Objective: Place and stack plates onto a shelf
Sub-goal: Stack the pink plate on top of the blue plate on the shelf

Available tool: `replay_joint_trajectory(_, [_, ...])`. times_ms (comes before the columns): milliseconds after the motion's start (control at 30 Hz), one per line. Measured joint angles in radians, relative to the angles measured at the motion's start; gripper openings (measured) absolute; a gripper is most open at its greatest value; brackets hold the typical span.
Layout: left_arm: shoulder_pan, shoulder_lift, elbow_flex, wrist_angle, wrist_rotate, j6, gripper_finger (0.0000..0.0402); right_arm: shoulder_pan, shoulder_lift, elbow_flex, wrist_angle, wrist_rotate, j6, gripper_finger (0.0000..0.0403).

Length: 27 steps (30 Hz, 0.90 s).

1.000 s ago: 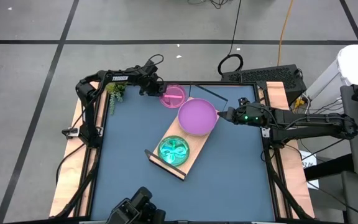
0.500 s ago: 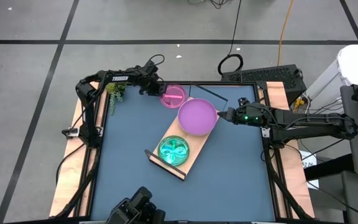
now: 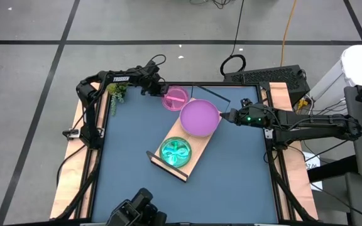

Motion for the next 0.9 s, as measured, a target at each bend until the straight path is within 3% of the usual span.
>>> replay_joint_trajectory(633, [0.104,-0.268,0.001,-0.038,0.004,0.019,0.0003,0.0,0.0,0.0,0.0,0.0,-0.022,0.0121])
replay_joint_trajectory(900, [0.089,-0.427,0.001,-0.116,0.031,0.042,0.0003,0.0,0.0,0.0,0.0,0.0,-0.026,0.012])
